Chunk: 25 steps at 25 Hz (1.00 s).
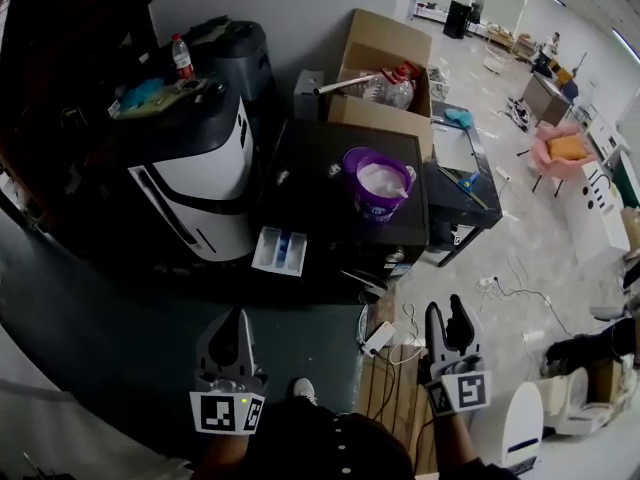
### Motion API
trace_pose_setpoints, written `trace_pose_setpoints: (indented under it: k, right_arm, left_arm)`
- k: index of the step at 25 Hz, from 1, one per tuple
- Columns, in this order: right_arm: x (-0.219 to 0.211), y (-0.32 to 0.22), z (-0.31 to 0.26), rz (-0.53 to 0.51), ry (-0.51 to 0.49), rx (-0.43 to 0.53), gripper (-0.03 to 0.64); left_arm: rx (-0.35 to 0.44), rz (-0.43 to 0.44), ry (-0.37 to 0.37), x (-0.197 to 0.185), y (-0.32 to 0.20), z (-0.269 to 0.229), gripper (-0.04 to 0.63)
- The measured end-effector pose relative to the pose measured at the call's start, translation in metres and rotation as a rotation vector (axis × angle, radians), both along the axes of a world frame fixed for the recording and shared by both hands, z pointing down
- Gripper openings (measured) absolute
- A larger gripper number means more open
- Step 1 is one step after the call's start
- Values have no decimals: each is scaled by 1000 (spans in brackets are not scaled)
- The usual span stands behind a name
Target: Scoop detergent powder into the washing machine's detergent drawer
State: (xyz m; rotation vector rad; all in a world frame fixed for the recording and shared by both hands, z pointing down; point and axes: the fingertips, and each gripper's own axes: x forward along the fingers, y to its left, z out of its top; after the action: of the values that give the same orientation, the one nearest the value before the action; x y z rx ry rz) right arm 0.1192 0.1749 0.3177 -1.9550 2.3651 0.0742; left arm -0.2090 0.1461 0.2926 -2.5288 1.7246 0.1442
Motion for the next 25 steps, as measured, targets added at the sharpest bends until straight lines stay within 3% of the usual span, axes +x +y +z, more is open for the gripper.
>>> trace_pose_setpoints:
  k: [4,7,13,21,25]
  right_arm:
    - [-9,-20,-2,18,11,-7,167]
    - [-16,-33,-3,28,-35,-9,167]
    - [-10,-48,13,67,-38,-90,167]
    - [22,-92,39,74,-46,-128,167]
    - [39,-128,28,80,-48,-97,166]
  left_arm:
    - [-2,27,6,-9,-26,2,15]
    - [-14,49,8,-11,-43,7,14]
    - [-38,83,6,-7,-72,15,14]
    - [-54,95,-10,28,-118,26,15]
    - [-48,103,-24,52,-145,23,15]
